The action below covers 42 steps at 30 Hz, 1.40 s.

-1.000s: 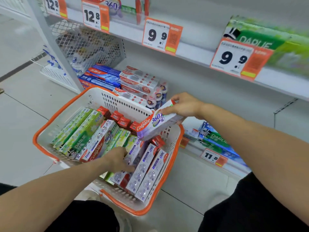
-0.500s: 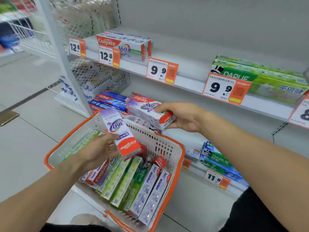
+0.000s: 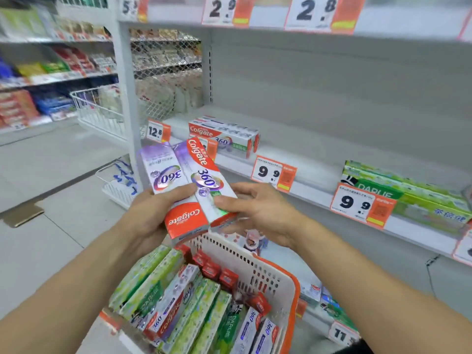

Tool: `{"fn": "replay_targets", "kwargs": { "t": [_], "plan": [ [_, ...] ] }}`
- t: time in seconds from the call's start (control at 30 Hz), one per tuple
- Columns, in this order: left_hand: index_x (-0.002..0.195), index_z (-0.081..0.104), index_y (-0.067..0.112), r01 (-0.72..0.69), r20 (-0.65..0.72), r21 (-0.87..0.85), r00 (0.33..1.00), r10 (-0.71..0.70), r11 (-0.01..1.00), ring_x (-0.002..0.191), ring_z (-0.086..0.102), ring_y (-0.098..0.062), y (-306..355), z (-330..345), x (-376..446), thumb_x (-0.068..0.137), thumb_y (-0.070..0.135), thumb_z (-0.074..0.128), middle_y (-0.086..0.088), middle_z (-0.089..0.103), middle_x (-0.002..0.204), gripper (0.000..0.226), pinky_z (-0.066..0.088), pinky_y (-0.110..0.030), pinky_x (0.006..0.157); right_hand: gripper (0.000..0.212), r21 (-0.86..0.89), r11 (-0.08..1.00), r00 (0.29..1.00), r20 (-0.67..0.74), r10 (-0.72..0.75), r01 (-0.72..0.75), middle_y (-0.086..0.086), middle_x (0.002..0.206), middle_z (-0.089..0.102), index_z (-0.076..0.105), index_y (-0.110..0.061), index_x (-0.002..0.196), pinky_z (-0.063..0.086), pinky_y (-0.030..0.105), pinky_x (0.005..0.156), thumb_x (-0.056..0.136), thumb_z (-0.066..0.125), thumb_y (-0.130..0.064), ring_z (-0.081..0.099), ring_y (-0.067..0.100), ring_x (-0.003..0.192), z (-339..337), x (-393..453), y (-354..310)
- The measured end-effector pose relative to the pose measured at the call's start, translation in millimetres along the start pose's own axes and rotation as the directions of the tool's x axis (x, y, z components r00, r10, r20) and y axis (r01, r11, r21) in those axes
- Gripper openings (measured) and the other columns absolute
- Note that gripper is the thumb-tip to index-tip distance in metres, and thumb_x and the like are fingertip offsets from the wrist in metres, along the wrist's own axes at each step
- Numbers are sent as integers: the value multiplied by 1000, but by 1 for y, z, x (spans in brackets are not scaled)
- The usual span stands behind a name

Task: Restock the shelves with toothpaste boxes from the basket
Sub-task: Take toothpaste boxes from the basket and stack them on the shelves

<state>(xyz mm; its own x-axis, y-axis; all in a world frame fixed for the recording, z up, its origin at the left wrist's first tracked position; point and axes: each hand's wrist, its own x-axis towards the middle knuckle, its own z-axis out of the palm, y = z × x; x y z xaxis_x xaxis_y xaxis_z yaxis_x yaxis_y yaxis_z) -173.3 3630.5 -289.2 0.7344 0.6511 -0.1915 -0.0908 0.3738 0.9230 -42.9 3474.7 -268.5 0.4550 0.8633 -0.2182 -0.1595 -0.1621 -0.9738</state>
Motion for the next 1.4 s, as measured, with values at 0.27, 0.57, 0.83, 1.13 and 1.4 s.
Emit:
{"fn": "replay_targets", "kwargs": {
  "t": [0.27,0.57,0.83,1.13,1.4],
  "plan": [
    [113,55,16,-44,-161,163,984,71,986,72,72,-26,-15,46,59,74,29,77,-12,72,100,47,60,-43,59,48,-317,893,790,-431,-435,319,7,107,72,66,-17,122,60,31,62,79,81,-2,68,16,71,-77,59,-67],
    [127,56,33,-42,119,112,992,29,993,105,71,-28,-13,42,101,64,41,91,-3,74,110,72,56,-54,93,51,-599,780,804,-365,-469,183,5,111,71,71,-17,119,63,41,69,72,86,-3,70,22,92,-139,206,-127],
    [123,64,11,-23,86,-225,995,44,974,106,71,-26,6,16,136,64,23,90,-9,74,115,65,54,-49,96,33,-622,783,957,-210,-198,25,-2,118,71,69,-17,119,55,22,66,87,76,-15,67,8,92,-149,216,-97],
    [126,53,11,-80,-21,-76,997,79,994,88,75,-21,9,14,171,61,42,89,-6,74,108,80,56,-31,62,33,-970,211,831,-16,-557,122,-1,114,67,68,-23,119,47,27,90,87,75,-33,62,12,105,-91,197,-120],
    [143,42,26,-20,-58,-198,998,8,980,107,69,-25,29,19,173,91,63,44,-4,68,123,64,55,-51,94,83,-817,538,976,140,-166,208,-7,94,69,45,-32,137,54,27,64,69,92,-21,65,11,66,-12,187,-96]
  ]
}}
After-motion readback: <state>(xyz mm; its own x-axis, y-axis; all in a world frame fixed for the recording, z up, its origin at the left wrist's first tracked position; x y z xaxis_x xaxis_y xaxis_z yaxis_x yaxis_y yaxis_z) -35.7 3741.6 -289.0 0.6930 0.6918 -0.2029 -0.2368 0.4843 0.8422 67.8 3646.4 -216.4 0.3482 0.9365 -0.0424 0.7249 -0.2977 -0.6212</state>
